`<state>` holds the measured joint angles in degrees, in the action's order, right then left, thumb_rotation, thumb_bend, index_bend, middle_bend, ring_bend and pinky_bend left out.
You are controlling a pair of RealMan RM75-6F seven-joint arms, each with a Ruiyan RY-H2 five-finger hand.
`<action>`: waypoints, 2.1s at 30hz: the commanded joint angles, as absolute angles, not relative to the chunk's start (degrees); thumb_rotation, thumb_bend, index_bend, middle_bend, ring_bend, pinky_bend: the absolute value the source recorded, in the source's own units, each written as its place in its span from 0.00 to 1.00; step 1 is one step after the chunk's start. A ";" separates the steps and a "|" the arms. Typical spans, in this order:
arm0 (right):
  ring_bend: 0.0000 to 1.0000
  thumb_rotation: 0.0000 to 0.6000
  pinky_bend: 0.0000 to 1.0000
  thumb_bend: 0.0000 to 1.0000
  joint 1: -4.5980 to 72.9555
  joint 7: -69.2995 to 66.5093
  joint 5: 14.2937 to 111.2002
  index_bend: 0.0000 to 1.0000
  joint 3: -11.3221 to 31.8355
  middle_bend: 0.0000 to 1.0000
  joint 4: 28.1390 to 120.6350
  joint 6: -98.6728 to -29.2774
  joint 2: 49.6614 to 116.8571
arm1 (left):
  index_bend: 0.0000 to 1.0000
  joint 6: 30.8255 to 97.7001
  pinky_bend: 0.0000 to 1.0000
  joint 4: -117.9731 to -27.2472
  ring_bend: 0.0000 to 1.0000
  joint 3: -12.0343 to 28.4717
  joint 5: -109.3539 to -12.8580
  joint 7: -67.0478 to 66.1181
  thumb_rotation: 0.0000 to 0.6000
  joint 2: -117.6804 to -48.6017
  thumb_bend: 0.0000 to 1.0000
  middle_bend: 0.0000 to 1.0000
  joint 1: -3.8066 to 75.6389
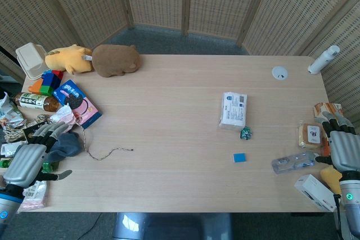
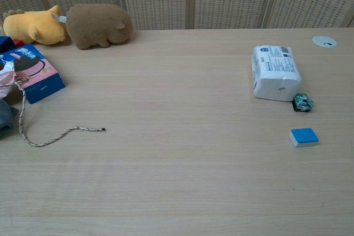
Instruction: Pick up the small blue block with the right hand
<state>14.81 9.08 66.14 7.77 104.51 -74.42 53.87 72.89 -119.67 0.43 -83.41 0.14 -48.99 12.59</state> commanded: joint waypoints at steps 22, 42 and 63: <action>0.00 1.00 0.00 0.17 13.76 9.52 71.06 0.49 6.04 0.12 106.92 -73.74 53.70 | 0.00 72.66 0.00 -119.33 0.00 0.01 -85.86 1.67 1.00 -49.63 0.01 0.00 12.71; 0.00 1.00 0.00 0.22 18.33 17.23 74.76 0.51 5.42 0.15 107.14 -69.84 64.56 | 0.00 72.16 0.00 -117.20 0.00 0.11 -86.54 3.96 1.00 -50.91 0.01 0.00 13.34; 0.00 1.00 0.00 0.24 23.19 23.48 70.59 0.51 4.65 0.16 100.71 -64.46 76.83 | 0.00 71.25 0.00 -118.21 0.00 0.71 -86.68 3.90 1.00 -50.26 0.00 0.00 14.65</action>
